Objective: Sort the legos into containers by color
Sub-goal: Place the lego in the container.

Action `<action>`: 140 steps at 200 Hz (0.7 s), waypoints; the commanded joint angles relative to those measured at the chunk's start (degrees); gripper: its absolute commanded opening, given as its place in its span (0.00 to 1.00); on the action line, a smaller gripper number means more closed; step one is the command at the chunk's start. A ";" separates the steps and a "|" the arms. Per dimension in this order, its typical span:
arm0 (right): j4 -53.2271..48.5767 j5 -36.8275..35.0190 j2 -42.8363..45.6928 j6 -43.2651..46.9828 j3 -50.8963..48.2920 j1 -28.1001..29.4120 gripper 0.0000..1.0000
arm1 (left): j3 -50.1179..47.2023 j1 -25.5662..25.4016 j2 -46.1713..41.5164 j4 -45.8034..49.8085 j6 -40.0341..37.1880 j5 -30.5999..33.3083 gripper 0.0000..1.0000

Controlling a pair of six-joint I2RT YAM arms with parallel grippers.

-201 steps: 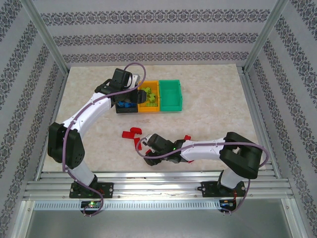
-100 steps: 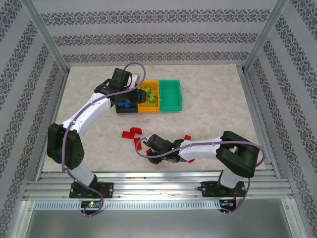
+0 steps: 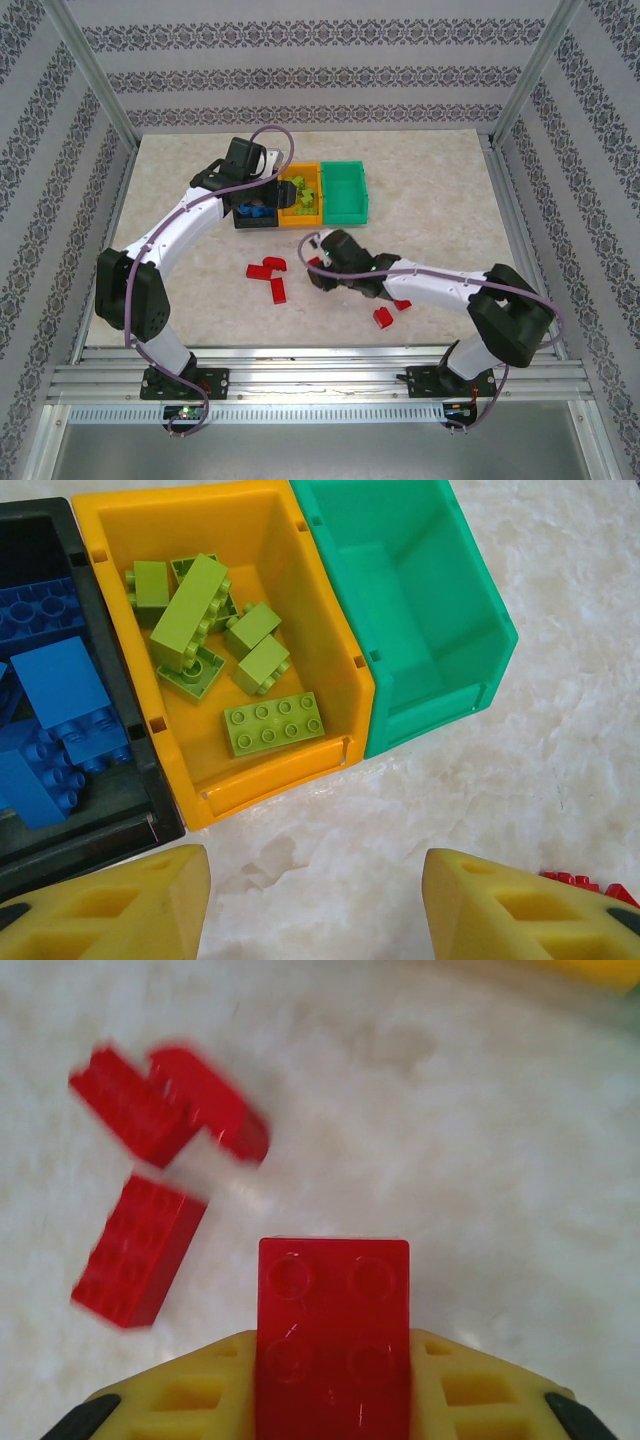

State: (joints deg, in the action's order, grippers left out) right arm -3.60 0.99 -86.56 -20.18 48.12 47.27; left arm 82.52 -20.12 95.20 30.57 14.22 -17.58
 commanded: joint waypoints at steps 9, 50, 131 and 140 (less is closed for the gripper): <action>2.31 4.45 1.58 0.70 4.64 -8.44 0.30 | 1.59 0.62 -0.97 -0.13 -0.62 -0.06 0.58; 2.50 7.40 -3.81 0.46 13.26 -18.00 0.32 | 1.94 0.77 0.23 0.34 1.13 -1.38 0.58; 0.45 12.41 -16.19 0.00 27.88 -25.46 0.51 | 1.85 1.17 0.49 -1.30 4.24 -7.81 0.58; 0.98 12.30 -15.54 -0.03 26.48 -25.30 0.51 | 1.83 1.25 0.36 -1.39 4.24 -7.79 0.58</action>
State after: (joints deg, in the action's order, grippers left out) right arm -2.63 10.94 -102.80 -19.70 75.16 21.71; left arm 82.67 -19.75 95.42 30.55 17.08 -23.31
